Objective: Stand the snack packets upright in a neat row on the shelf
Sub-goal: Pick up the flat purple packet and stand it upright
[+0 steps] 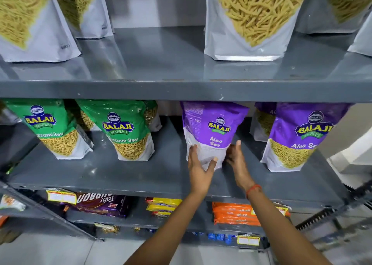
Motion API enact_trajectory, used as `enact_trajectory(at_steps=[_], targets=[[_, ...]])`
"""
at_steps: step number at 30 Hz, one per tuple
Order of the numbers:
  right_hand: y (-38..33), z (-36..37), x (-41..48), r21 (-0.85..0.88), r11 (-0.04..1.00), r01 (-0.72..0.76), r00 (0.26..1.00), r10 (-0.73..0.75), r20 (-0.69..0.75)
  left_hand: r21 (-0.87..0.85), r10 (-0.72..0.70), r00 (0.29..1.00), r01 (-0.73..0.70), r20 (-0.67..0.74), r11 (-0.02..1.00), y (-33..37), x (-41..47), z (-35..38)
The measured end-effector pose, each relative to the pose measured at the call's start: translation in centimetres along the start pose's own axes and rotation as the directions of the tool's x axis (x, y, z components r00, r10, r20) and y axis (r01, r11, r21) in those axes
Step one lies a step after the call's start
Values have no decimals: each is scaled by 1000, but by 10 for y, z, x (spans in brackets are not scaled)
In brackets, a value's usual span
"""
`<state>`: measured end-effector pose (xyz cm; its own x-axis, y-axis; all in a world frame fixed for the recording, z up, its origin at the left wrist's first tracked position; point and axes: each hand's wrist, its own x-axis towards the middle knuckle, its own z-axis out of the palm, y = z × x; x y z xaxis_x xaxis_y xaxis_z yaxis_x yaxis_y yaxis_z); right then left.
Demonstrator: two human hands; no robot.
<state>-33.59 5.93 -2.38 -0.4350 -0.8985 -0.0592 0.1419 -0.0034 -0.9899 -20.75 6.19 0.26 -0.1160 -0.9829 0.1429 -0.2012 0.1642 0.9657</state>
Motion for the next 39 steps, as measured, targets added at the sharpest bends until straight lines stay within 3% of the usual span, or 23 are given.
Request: enact_trajectory(at_steps=[3,6,9,14,18,21,24,26,28,31,34,39], targets=[[6,4,2,-67,997,40,994,-47,-102,64,-63,996,68,-70,996,-5,8,-8],[6,10,4,-190,975,114,990,-128,-60,-24,-101,993,100,-65,995,-4,4,-7],[-1,18,-8,-160,976,149,989,-145,40,-126,-89,995,83,-48,989,-1,-1,-2],[9,18,-24,-178,966,186,978,-165,129,29,-40,997,42,-63,999,-4,10,-7],[8,13,-23,-217,968,125,991,-110,78,46,17,1000,-17,1,999,-13,32,-24],[4,5,-8,-243,963,117,993,-120,0,-45,-29,987,37,157,998,-18,53,-41],[-1,-5,13,-238,967,91,990,-62,126,-204,-80,931,161,356,966,-18,73,-55],[-4,-13,26,-310,946,95,970,-18,242,-230,-80,873,213,481,950,-17,83,-64],[-4,-18,34,-376,925,59,963,46,266,-250,-81,827,259,556,933,-18,90,-68],[2,-17,35,-330,944,17,977,55,205,-247,-135,830,310,542,918,-22,91,-66],[7,-12,28,-292,956,39,987,9,162,-206,-130,875,250,467,946,-37,83,-56],[8,-8,23,-271,962,37,988,4,151,-152,-109,870,205,480,967,-54,83,-54]])
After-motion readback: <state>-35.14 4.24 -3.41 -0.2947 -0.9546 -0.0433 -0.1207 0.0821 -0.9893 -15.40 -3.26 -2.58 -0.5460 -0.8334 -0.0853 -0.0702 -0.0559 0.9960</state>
